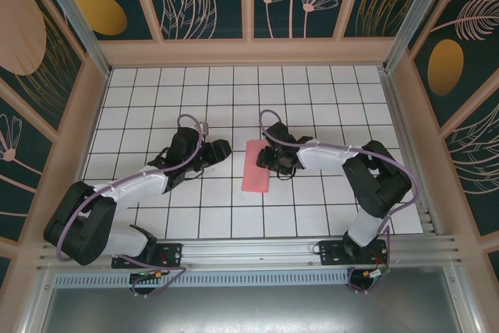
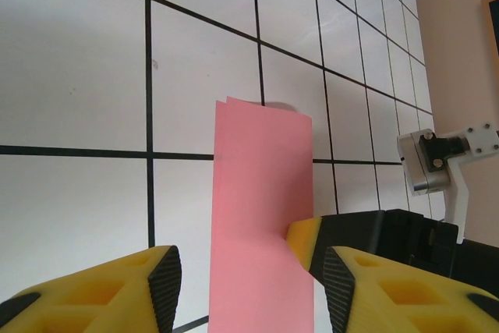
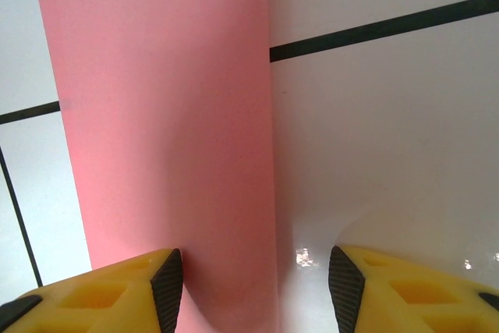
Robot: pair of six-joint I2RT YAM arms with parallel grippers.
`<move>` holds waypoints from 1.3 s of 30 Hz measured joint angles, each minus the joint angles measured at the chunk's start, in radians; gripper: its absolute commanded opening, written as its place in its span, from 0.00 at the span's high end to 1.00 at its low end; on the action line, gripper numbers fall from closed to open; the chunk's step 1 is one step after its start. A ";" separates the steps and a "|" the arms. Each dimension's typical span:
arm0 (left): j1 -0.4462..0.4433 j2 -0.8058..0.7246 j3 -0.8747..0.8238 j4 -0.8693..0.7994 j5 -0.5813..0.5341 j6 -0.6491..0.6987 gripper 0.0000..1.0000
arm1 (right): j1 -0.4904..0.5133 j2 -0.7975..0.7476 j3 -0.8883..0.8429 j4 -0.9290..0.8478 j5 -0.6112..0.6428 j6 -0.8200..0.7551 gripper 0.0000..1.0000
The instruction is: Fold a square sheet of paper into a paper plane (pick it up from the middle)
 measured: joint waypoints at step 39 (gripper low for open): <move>0.000 0.000 0.001 -0.009 0.019 0.007 0.46 | 0.006 0.074 0.100 -0.126 0.020 -0.084 0.42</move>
